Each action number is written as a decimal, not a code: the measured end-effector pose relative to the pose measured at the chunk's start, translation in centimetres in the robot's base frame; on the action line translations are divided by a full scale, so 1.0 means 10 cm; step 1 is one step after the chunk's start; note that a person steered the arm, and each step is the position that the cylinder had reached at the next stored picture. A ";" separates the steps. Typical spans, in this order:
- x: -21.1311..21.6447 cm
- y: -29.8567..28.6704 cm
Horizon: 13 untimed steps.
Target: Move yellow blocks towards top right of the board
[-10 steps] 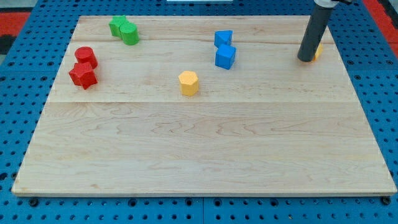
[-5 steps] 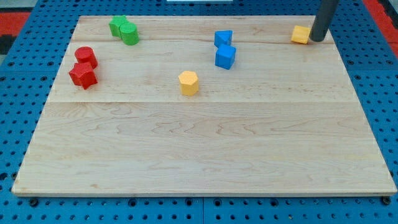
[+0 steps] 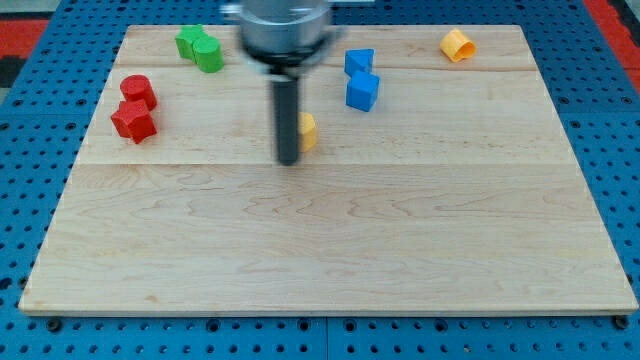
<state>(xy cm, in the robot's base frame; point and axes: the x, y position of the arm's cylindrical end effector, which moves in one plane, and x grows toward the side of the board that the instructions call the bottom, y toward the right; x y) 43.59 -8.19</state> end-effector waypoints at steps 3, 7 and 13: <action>-0.56 0.75; -0.60 1.78; -0.65 2.26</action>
<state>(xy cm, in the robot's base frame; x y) 37.13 14.43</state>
